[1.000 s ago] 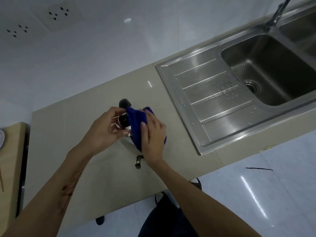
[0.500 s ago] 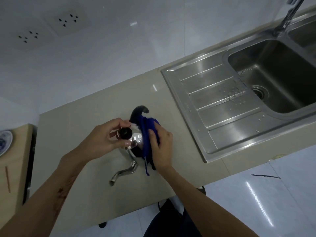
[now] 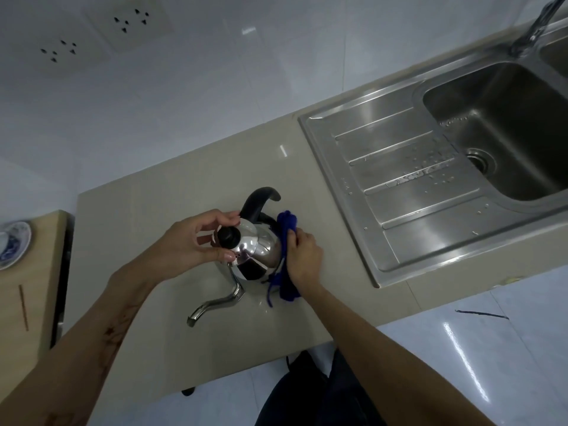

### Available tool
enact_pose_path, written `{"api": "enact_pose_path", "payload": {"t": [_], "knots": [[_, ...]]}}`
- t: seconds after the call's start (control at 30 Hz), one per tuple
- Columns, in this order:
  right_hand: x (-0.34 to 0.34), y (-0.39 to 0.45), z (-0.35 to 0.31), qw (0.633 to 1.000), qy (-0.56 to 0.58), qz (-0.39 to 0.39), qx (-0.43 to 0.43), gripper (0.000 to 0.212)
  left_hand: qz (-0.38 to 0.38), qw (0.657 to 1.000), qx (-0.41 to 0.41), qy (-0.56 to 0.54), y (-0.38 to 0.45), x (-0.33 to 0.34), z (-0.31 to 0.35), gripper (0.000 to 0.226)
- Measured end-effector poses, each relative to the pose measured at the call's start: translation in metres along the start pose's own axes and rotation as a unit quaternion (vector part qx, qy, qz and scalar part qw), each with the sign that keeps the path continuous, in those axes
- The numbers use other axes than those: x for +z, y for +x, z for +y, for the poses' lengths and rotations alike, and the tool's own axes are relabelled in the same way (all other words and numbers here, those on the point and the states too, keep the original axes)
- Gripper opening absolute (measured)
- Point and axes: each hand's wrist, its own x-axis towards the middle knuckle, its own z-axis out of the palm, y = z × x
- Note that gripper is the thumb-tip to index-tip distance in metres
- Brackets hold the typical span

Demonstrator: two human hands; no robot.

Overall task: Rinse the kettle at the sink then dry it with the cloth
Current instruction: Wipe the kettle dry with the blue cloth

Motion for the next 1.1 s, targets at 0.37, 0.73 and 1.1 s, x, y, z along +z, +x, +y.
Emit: {"api": "enact_pose_path", "payload": {"t": [0.37, 0.73, 1.1], "knots": [[0.009, -0.013, -0.01, 0.996, 0.071, 0.04, -0.046, 0.029, 0.005, 1.0, 0.01, -0.009, 0.0, 0.0, -0.004, 0.051], [-0.004, -0.03, -0.045, 0.997, 0.06, -0.039, 0.005, 0.024, 0.075, 0.996, -0.049, -0.014, -0.009, 0.019, -0.007, 0.094], [-0.03, -0.034, -0.041, 0.98, 0.055, 0.038, -0.186, 0.026, 0.029, 0.997, -0.041, 0.05, -0.006, 0.012, 0.001, 0.085]]}}
